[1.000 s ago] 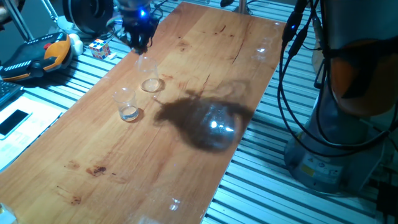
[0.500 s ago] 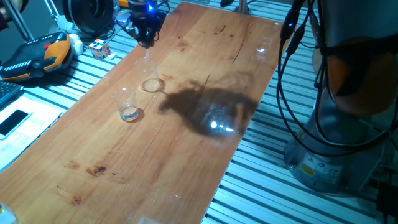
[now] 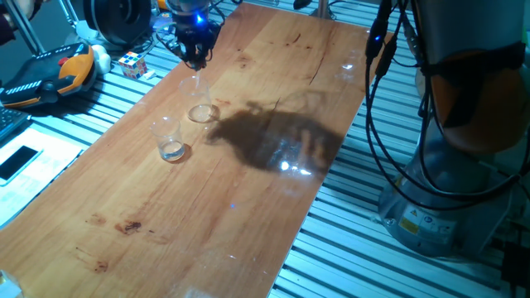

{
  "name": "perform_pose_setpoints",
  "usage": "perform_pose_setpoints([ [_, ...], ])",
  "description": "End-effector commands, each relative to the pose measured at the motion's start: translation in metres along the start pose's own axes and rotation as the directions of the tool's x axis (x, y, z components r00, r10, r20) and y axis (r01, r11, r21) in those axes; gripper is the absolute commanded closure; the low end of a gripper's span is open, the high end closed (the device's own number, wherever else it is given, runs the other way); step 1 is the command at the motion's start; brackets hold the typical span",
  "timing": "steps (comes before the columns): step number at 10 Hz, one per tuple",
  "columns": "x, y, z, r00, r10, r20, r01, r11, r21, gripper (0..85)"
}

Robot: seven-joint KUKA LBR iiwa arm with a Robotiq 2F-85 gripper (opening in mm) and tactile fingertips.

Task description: Transfer liquid using a dropper

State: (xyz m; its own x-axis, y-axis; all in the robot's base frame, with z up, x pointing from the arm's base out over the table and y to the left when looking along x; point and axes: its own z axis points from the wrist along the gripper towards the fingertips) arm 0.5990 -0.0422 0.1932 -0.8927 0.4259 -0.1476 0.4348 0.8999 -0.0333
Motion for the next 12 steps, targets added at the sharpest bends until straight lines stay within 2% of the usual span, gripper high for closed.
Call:
perform_pose_setpoints([
  [1,-0.001,0.001,0.005,1.0,0.003,-0.002,-0.003,1.0,0.001,84.0],
  [3,0.001,0.003,0.017,1.0,0.005,0.004,-0.005,1.0,0.012,84.0],
  [7,-0.002,0.002,0.038,1.0,0.021,-0.011,-0.021,1.0,-0.001,84.0],
  [12,-0.005,0.0,0.049,0.999,0.036,-0.004,-0.036,0.999,0.0,84.0],
])
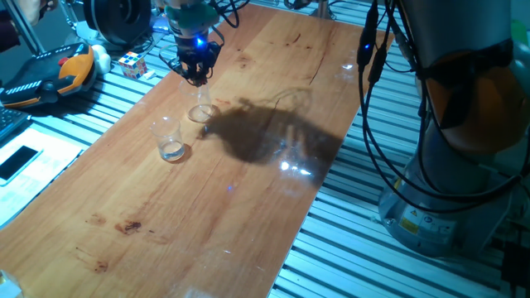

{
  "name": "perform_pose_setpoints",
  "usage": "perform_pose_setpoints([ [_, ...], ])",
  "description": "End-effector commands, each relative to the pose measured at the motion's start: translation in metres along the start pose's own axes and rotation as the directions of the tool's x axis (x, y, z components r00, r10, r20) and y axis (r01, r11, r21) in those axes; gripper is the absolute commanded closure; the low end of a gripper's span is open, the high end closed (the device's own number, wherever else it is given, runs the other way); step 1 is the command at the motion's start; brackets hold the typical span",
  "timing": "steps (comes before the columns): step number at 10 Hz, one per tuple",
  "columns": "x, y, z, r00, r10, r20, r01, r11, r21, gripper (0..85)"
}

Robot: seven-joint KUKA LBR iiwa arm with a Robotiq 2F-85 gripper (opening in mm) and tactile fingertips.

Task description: Transfer liquid using a dropper

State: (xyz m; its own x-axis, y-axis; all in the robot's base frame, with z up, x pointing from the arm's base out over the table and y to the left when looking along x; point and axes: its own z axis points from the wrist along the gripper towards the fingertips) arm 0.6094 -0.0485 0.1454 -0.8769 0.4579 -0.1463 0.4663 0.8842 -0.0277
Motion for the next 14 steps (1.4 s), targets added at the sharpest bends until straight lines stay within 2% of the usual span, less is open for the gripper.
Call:
perform_pose_setpoints([
  [1,-0.0003,-0.0001,0.0016,1.0,-0.002,0.002,0.002,1.0,0.0,84.0],
  [14,-0.0004,0.0024,0.0099,1.0,-0.006,-0.006,0.005,1.0,-0.016,84.0],
])
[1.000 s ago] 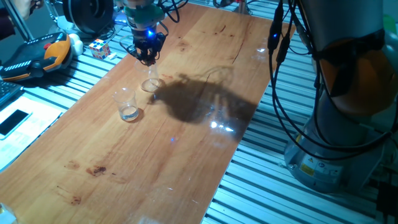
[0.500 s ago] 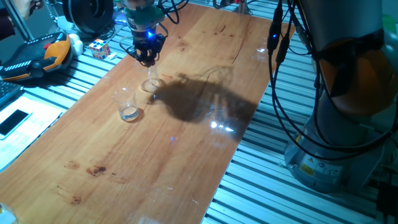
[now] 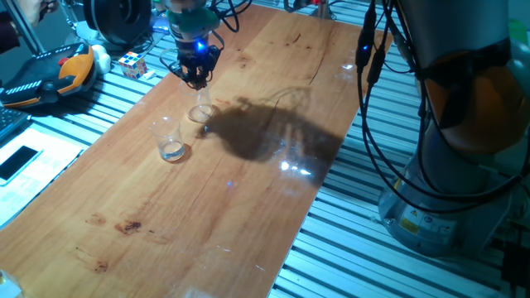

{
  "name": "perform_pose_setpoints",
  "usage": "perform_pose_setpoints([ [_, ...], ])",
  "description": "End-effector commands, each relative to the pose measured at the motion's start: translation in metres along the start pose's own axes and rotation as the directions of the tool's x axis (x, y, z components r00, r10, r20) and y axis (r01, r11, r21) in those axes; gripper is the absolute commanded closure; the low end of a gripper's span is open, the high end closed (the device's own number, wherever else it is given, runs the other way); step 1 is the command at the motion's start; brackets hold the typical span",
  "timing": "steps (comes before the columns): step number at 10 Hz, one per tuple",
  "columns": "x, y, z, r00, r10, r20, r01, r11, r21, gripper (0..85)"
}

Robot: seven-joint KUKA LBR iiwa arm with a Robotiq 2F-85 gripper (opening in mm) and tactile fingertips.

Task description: Transfer liquid using a dropper

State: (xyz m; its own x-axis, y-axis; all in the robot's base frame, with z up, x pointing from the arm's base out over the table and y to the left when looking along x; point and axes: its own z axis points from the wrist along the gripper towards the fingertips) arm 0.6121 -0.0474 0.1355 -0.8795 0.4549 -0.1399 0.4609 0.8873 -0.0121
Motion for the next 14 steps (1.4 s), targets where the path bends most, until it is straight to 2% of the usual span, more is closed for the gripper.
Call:
perform_pose_setpoints([
  [1,0.0002,0.0003,0.0004,1.0,0.002,-0.001,-0.002,1.0,-0.001,84.0],
  [4,0.0013,0.0018,0.0016,1.0,0.009,-0.003,-0.009,1.0,-0.006,83.3],
  [14,0.0014,0.0015,0.0018,1.0,0.021,-0.003,-0.021,1.0,-0.012,68.7],
])
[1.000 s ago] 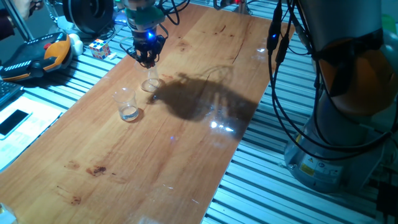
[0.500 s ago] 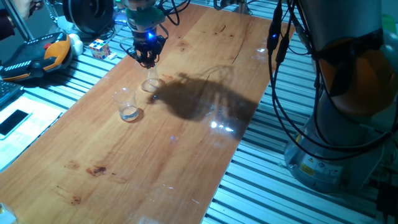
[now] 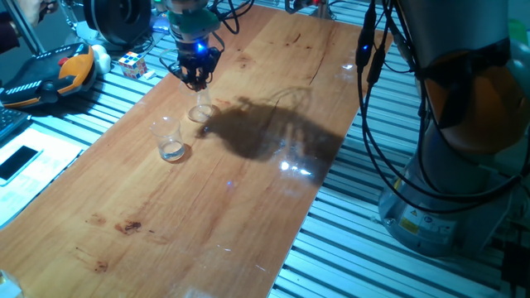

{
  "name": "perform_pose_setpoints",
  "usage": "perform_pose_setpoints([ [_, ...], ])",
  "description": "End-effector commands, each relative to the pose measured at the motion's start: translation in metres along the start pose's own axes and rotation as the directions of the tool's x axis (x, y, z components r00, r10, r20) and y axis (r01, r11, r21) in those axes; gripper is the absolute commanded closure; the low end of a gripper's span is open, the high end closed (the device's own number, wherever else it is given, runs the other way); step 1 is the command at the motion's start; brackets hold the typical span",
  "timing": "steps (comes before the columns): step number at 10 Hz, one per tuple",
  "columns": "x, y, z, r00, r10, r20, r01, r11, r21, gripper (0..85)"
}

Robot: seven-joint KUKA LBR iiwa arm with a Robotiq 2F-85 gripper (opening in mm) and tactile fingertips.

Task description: Transfer liquid using a dropper

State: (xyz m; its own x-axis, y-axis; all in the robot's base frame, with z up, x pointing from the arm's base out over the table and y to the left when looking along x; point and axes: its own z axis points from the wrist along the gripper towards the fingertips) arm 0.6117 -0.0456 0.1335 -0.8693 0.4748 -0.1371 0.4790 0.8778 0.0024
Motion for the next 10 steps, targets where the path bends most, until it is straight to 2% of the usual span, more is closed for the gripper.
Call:
perform_pose_setpoints([
  [1,0.0,0.0,0.0,1.0,0.0,0.001,0.0,1.0,0.001,66.7],
  [10,-0.0001,0.0002,0.0008,1.0,0.003,0.001,-0.003,1.0,0.001,62.3],
])
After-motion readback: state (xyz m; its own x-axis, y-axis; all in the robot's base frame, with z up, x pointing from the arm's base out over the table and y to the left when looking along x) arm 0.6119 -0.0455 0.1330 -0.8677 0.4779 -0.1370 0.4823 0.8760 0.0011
